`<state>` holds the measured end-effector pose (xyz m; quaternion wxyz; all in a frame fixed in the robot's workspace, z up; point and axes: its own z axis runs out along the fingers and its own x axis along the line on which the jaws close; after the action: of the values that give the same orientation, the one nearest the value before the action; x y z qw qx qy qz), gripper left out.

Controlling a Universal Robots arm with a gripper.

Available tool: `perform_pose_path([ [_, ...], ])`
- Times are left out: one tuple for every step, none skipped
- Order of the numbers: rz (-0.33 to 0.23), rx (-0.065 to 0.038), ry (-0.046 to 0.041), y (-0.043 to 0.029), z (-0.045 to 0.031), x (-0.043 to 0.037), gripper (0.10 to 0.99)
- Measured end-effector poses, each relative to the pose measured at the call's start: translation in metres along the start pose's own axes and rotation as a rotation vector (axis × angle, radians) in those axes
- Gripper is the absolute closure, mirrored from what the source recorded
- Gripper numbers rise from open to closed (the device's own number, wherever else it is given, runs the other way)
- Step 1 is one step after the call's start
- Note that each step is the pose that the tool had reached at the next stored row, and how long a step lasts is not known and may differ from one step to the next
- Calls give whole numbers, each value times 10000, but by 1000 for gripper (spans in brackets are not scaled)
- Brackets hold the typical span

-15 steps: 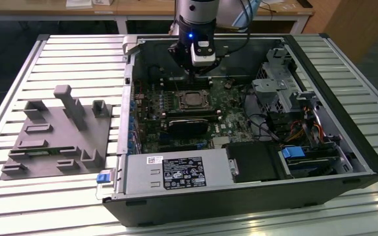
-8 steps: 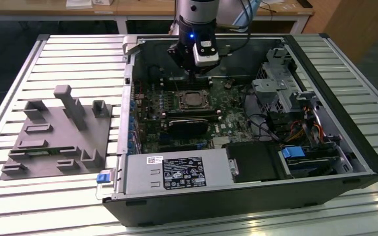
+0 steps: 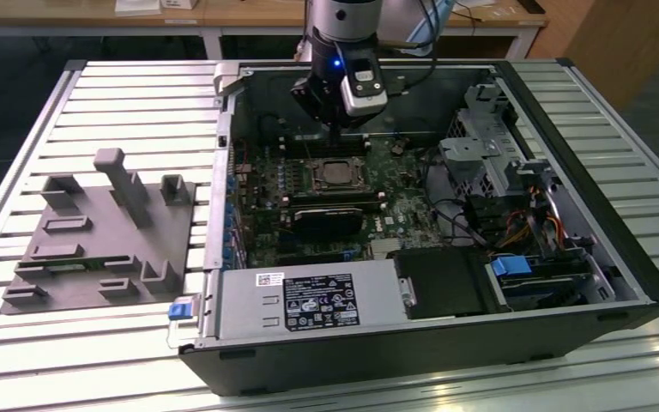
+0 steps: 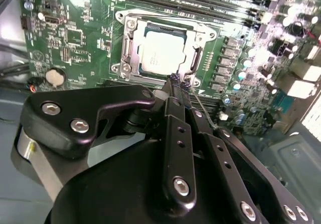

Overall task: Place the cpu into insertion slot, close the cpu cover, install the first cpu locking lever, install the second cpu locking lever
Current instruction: 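Install the first cpu locking lever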

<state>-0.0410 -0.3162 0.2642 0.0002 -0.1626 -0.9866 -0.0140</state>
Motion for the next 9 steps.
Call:
perform_pose_path([
  [-127, 0, 3, 0, 0, 0, 980],
  [-255, 1, 7, 0, 0, 0, 980],
  [-384, 2, 10, 0, 0, 1, 980],
  [-511, 2, 13, 0, 0, 1, 980],
  [-624, 1, 14, 0, 0, 1, 980],
  [-726, 1, 16, -1, 1, 2, 980],
  [-812, 0, 16, -2, 1, 4, 980],
  [-888, -1, 16, -3, 1, 8, 980],
  [-950, -1, 16, -5, 1, 12, 980],
])
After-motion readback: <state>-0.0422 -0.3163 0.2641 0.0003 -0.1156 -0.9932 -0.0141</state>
